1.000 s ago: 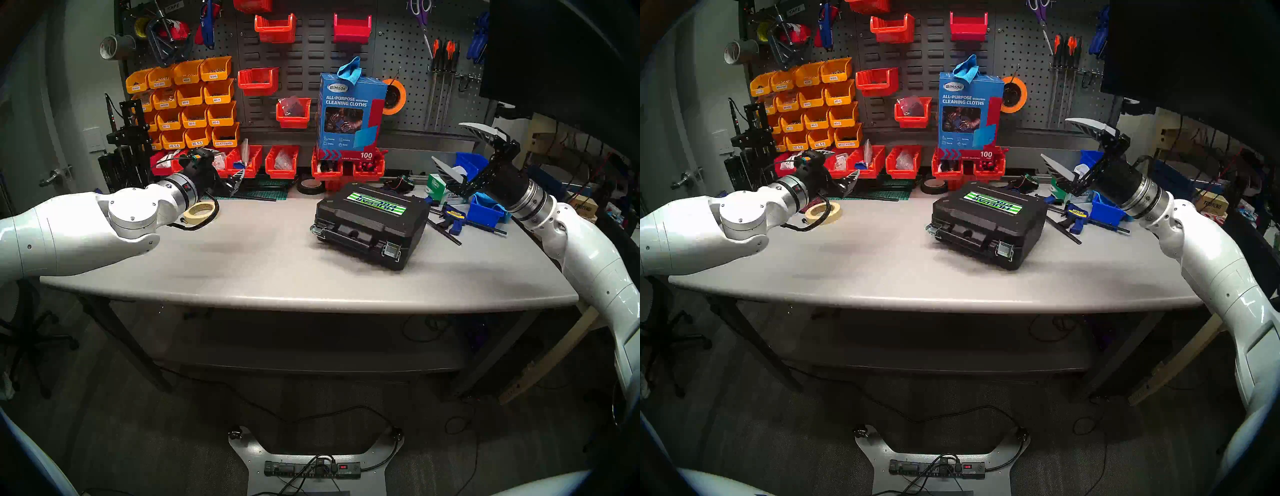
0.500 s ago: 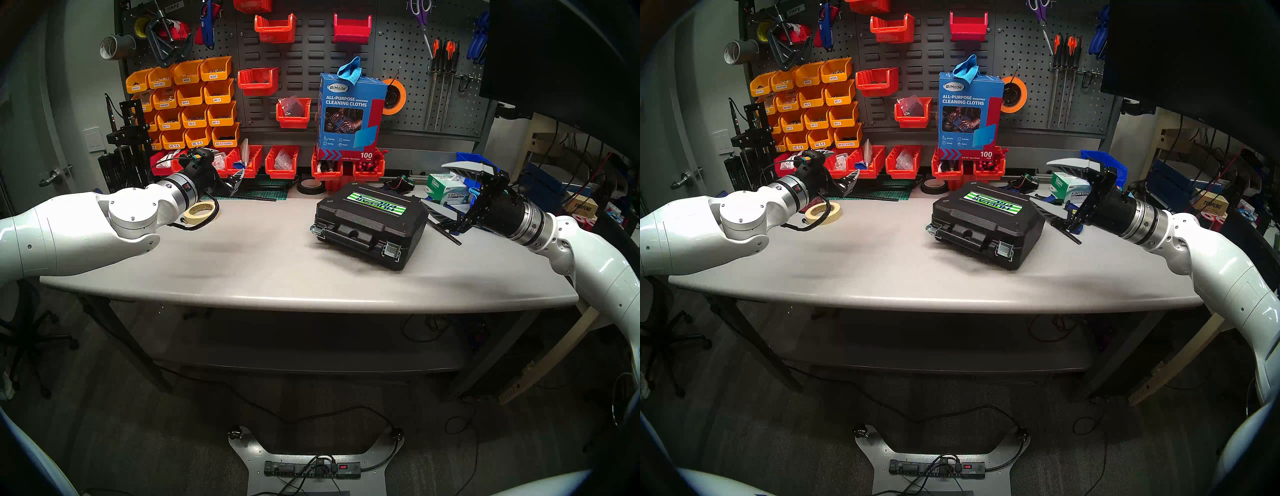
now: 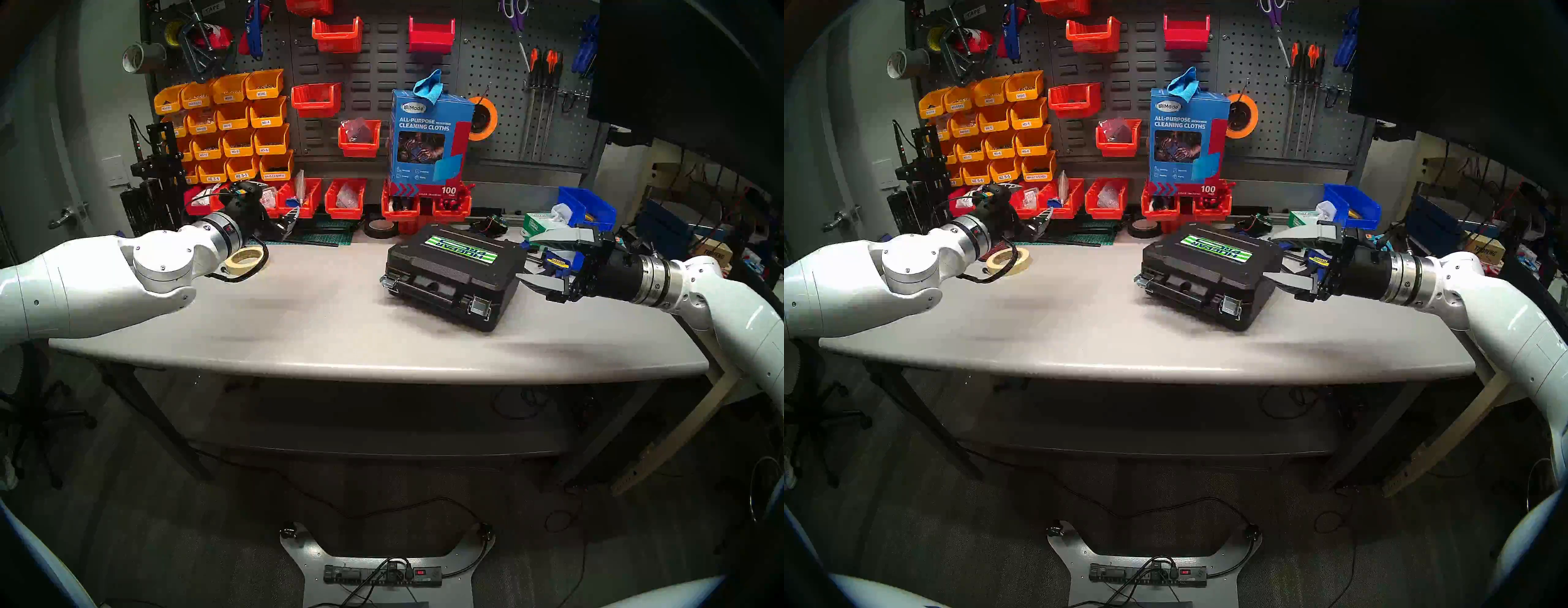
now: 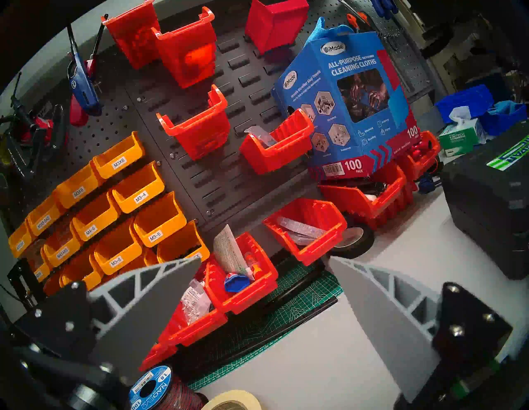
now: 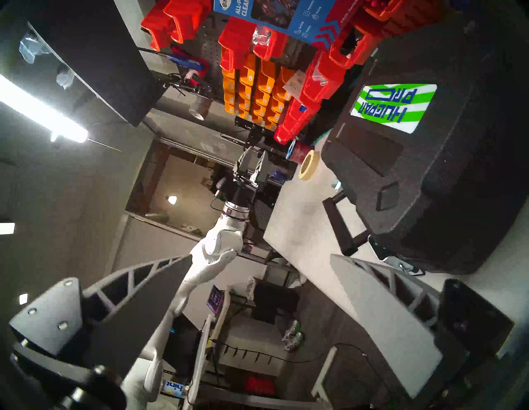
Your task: Open the tool box
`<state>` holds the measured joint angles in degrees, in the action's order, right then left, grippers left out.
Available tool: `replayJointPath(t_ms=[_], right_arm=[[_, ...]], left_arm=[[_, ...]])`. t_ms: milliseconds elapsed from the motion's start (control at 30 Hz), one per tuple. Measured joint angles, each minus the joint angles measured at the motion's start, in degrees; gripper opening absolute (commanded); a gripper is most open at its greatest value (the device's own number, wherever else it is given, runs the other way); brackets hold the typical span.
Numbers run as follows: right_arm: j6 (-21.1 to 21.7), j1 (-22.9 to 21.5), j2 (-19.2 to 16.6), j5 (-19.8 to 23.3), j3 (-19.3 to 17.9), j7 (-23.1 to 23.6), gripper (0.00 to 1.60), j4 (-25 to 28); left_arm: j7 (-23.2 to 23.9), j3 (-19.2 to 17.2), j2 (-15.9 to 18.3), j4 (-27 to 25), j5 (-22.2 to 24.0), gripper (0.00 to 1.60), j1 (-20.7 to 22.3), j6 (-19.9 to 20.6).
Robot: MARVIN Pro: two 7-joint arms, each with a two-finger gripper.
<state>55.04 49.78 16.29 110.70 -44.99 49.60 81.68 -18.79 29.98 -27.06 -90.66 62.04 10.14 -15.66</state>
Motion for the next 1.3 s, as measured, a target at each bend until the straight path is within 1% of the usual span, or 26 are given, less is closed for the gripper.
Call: replayJointPath(t_ms=[267, 500, 900, 1300], right_arm=[[0.01, -1.82, 0.32, -7.37, -0.16, 0.0, 1.6, 0.33], [0.01, -3.28, 1.79, -11.94, -0.43, 0.0, 1.6, 0.46], [0.02, -5.59, 4.26, -17.8, -0.68, 0.0, 1.6, 1.09], [0.02, -8.22, 5.98, -22.22, -0.88, 0.0, 1.6, 1.92]], left_arm=[[-0.08, 0.0, -0.01, 0.0, -0.05, 1.6, 0.0, -0.01], [-0.12, 0.0, -0.02, 0.0, -0.08, 1.6, -0.01, -0.02], [-0.19, 0.01, -0.03, 0.0, -0.12, 1.6, -0.02, -0.04], [-0.27, 0.01, -0.04, 0.0, -0.16, 1.6, -0.03, -0.04]])
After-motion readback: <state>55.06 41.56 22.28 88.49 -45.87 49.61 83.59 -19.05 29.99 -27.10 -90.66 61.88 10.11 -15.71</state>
